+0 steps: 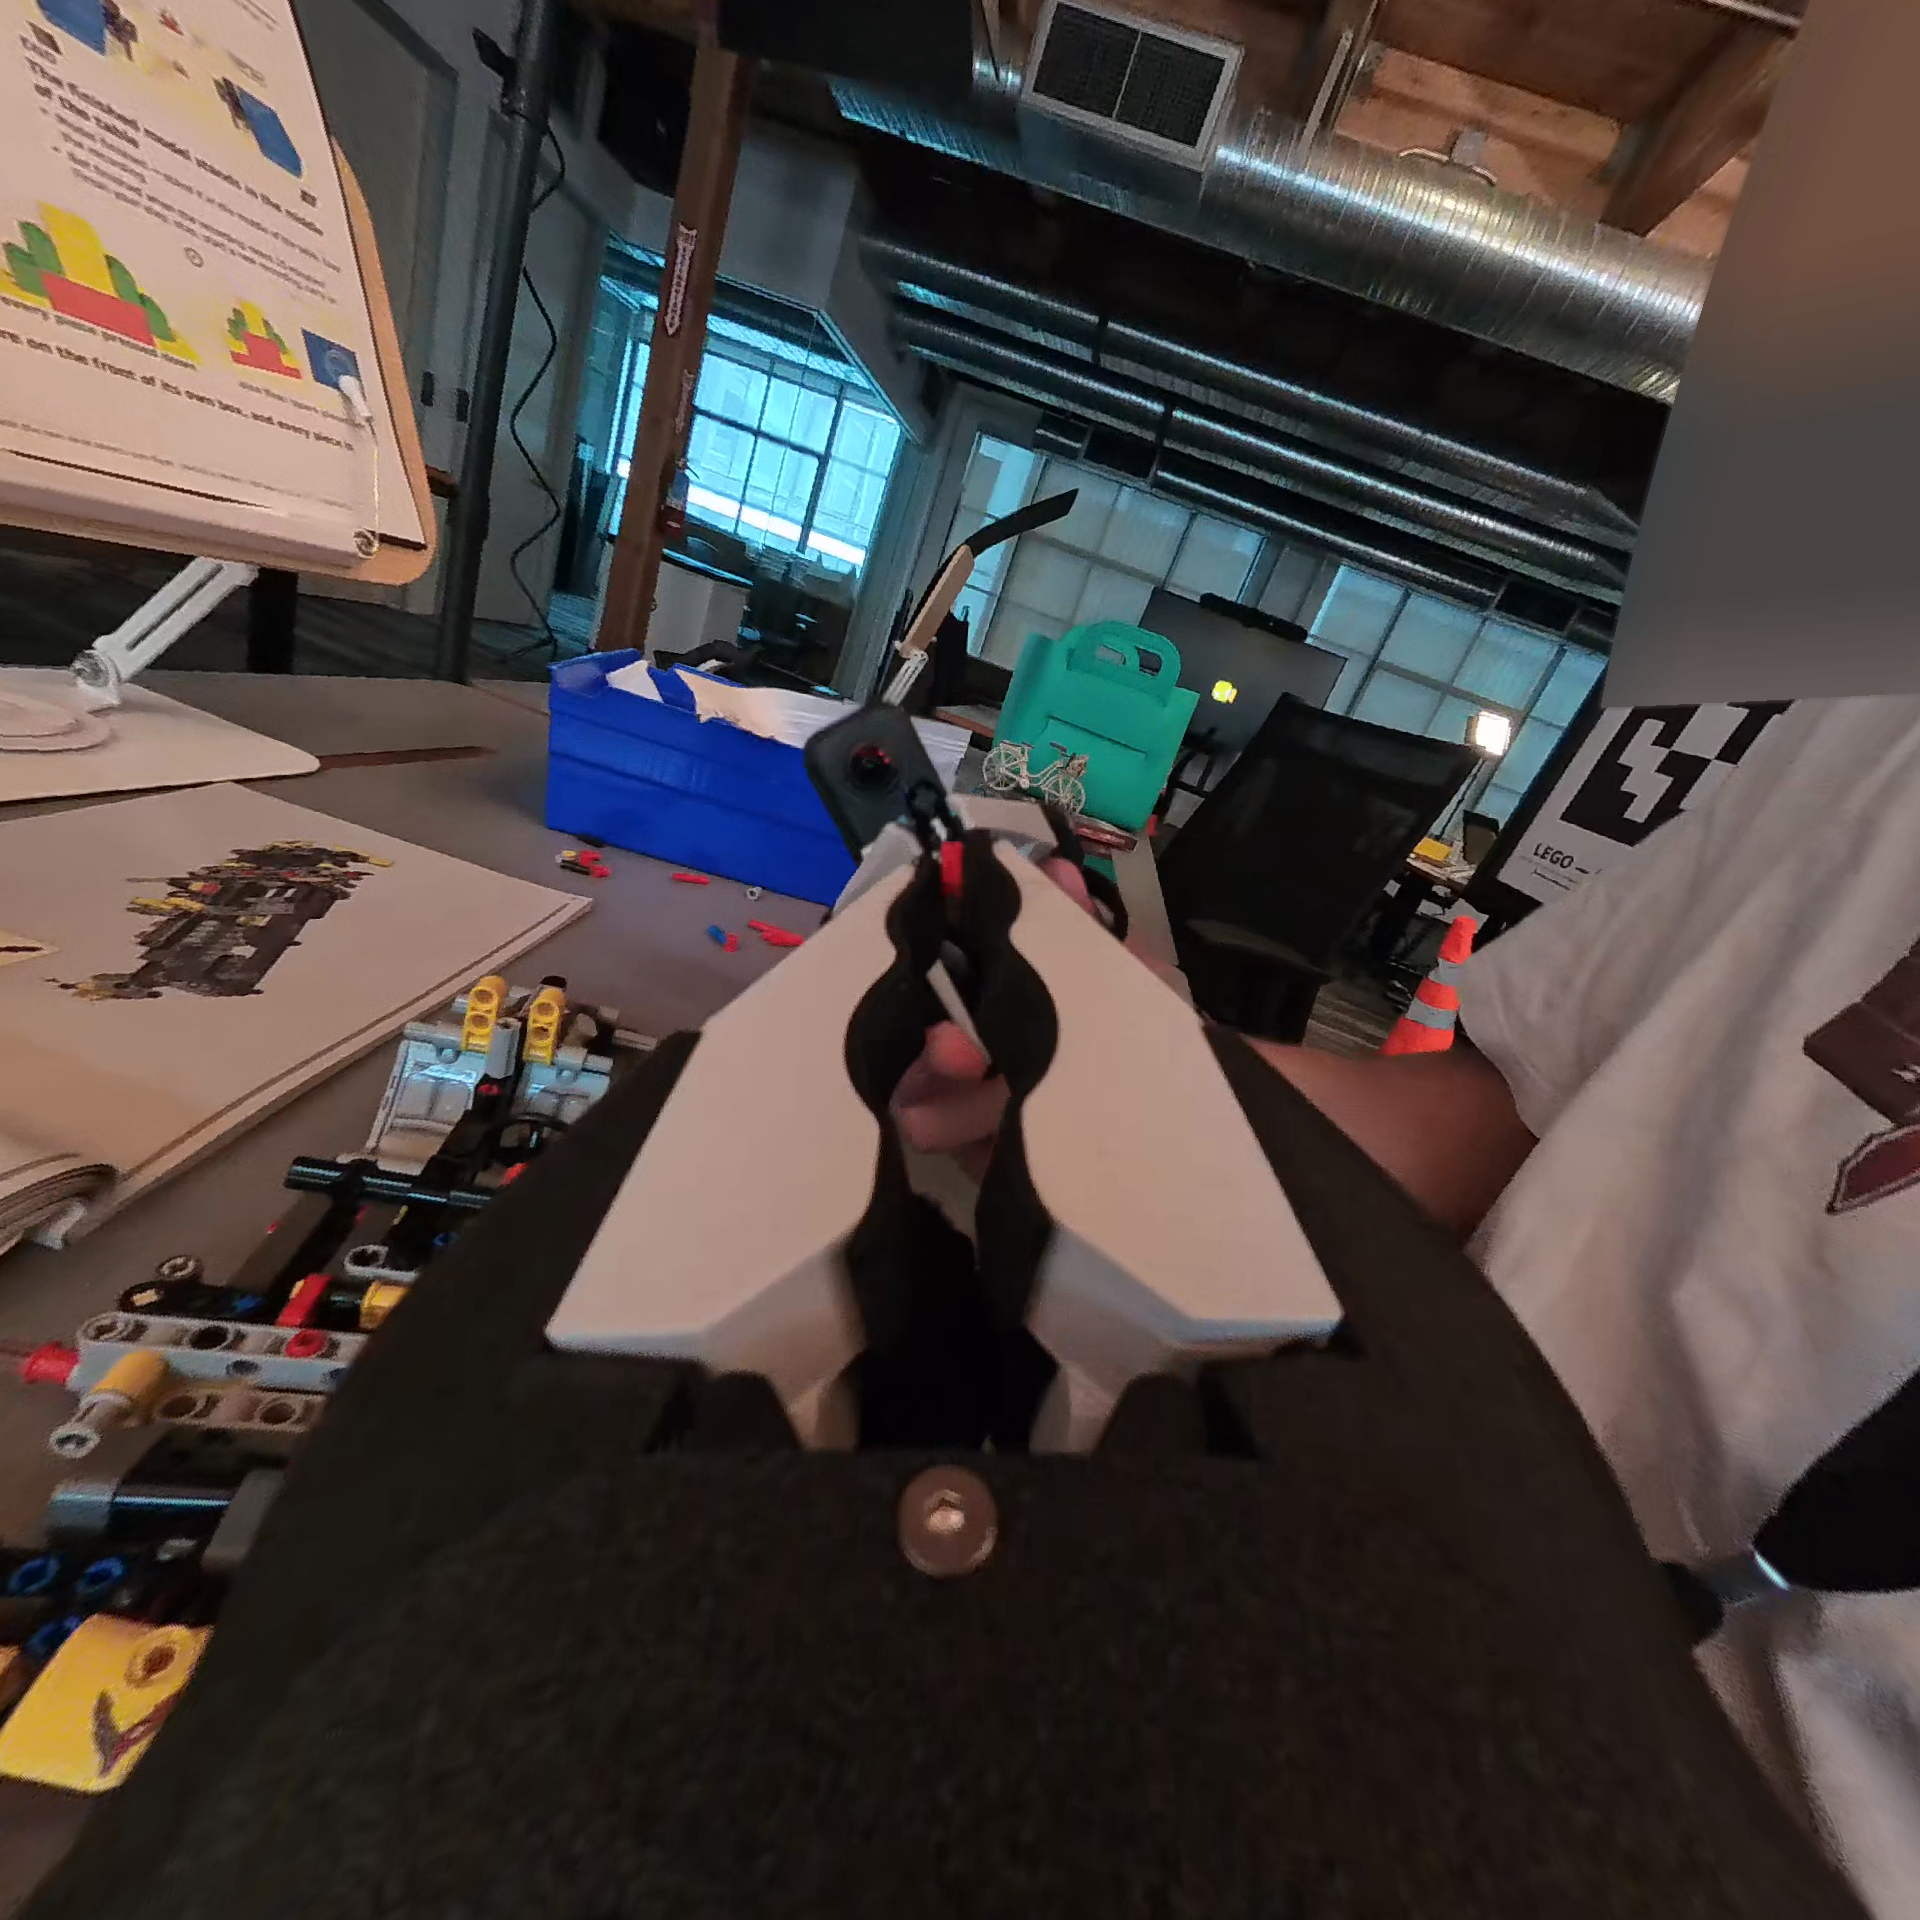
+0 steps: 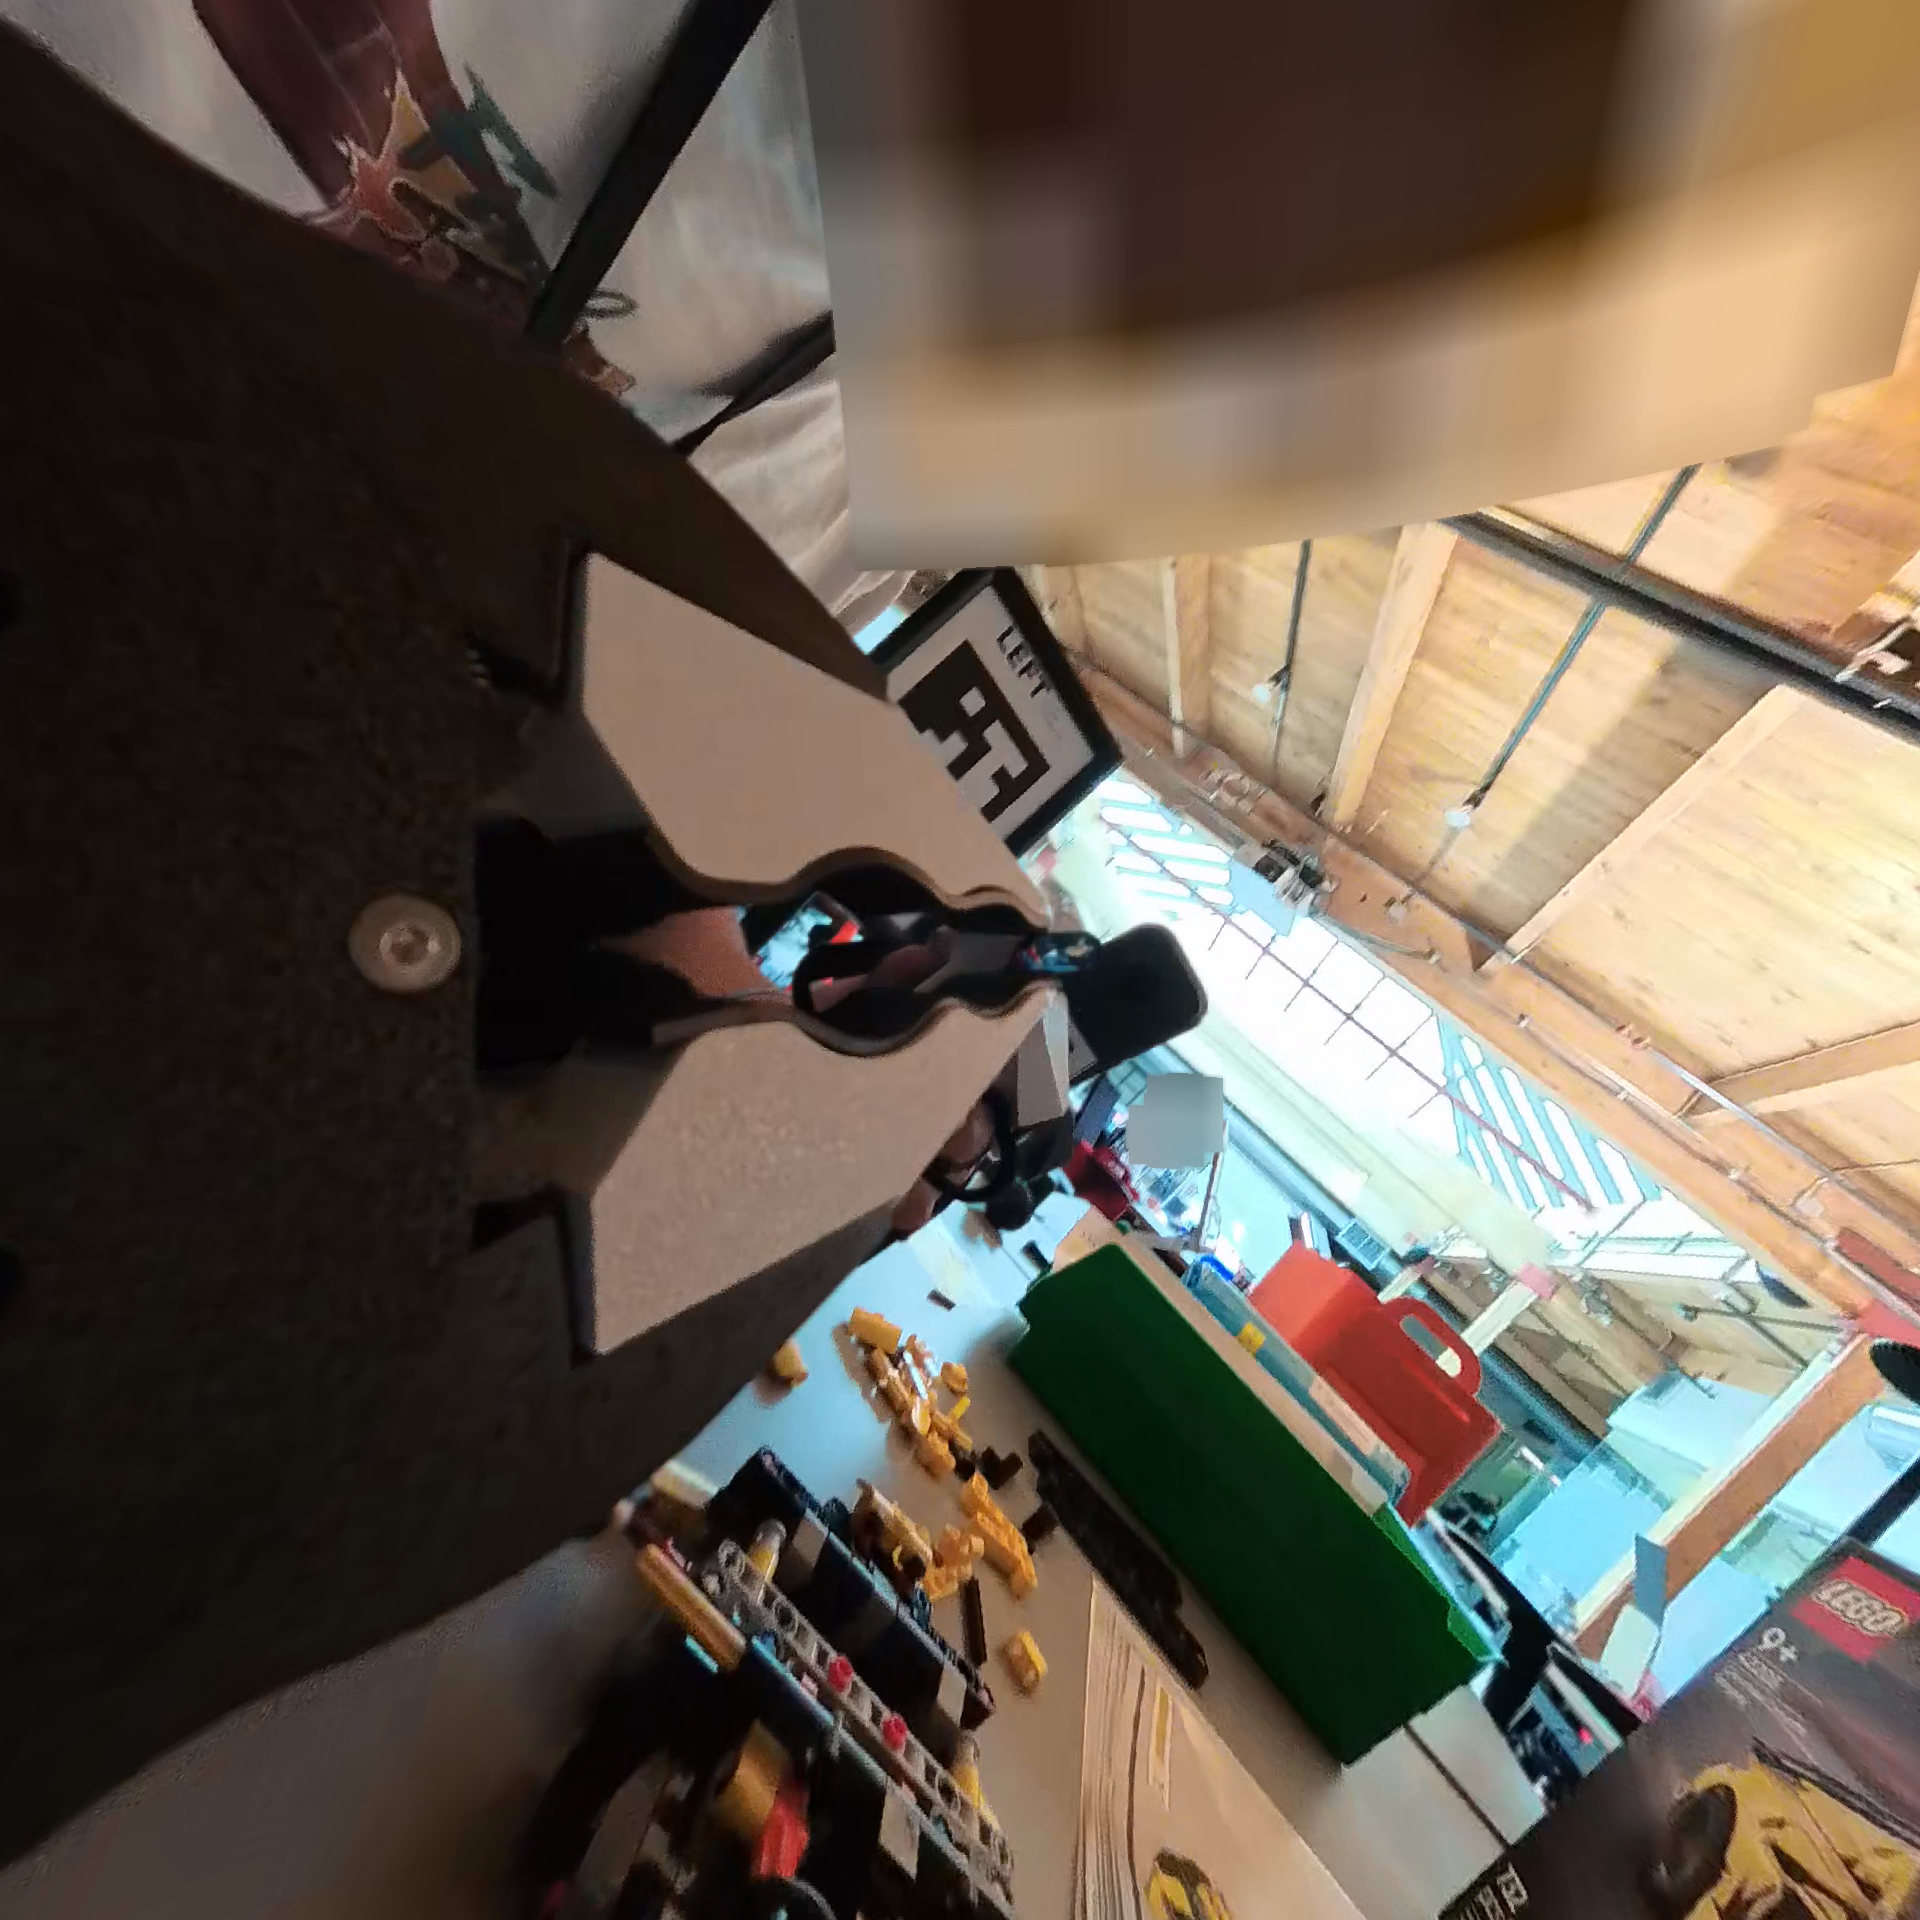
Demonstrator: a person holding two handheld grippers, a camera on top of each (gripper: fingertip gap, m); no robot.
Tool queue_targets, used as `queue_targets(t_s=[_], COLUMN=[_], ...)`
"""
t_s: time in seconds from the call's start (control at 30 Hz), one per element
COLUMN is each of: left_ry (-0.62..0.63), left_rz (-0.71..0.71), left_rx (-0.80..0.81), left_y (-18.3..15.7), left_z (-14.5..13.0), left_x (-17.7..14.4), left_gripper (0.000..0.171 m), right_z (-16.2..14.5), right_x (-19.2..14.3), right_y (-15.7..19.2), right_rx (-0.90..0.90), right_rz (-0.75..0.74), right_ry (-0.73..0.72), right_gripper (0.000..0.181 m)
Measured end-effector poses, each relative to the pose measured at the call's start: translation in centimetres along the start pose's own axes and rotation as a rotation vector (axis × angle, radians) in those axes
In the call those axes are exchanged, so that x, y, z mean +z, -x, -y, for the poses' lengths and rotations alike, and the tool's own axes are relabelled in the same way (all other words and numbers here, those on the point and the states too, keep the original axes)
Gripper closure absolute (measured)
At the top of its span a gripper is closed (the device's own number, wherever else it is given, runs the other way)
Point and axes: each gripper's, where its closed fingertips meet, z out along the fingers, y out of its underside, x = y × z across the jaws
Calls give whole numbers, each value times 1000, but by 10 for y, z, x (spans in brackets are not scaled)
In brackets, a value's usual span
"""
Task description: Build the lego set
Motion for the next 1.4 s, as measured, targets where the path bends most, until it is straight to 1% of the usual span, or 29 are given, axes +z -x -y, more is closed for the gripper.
queue_targets(t_s=[0.07, 0.27, 0.47, 0.63, 0.77, 0.83, 1.0, 1.07, 1.1, 1.13, 1.17, 1.23, 1.33, 1.4], left_ry=[-21, -3, -8, 2, 23, 46, 134, 226, 295, 330, 323, 300, 220, 190], left_rz=[5, 29, 37, 58, 33, 2, -71, -92, -101, -107, -109, -72, -27, -20], left_rx=[-7, -7, 3, 50, 70, 70, 86, 128, 171, 211, 227, 218, 189, 199], left_y=[1, 5, 6, 6, 1, -3, -14, -18, -21, -25, -28, -20, -9, -8], left_z=[3, 0, 1, 0, -3, -6, -20, -35, -49, -58, -58, -52, -33, -28], left_x=[-1, -2, -2, -1, -2, -2, -3, -1, 2, 5, 8, 3, -5, -4], left_gripper=[171, 170, 171, 171, 171, 171, 170, 171, 170, 170, 171, 170, 171, 170], right_z=[-3, -2, -4, -4, -8, -12, -26, -31, -41, -48, -50, -44, -20, -11], right_x=[3, 9, 9, 8, 7, 6, -2, -5, -4, -1, 1, 0, -14, -21], right_y=[-4, -4, -6, -6, -3, -1, 3, 3, -2, -1, 2, 1, -1, -6], right_rx=[14, -1, -37, -19, -23, -52, -138, -153, -158, -158, -145, -134, -134, -141], right_rz=[-4, 7, -18, -13, -4, -7, -26, -40, -64, -55, -31, -33, -68, -110], right_ry=[-1, -5, 16, 9, 51, 96, 260, 304, 367, 391, 391, 363, 269, 223], right_gripper=[177, 177, 177, 176, 176, 176, 176, 176, 175, 175, 176, 176, 176, 176])
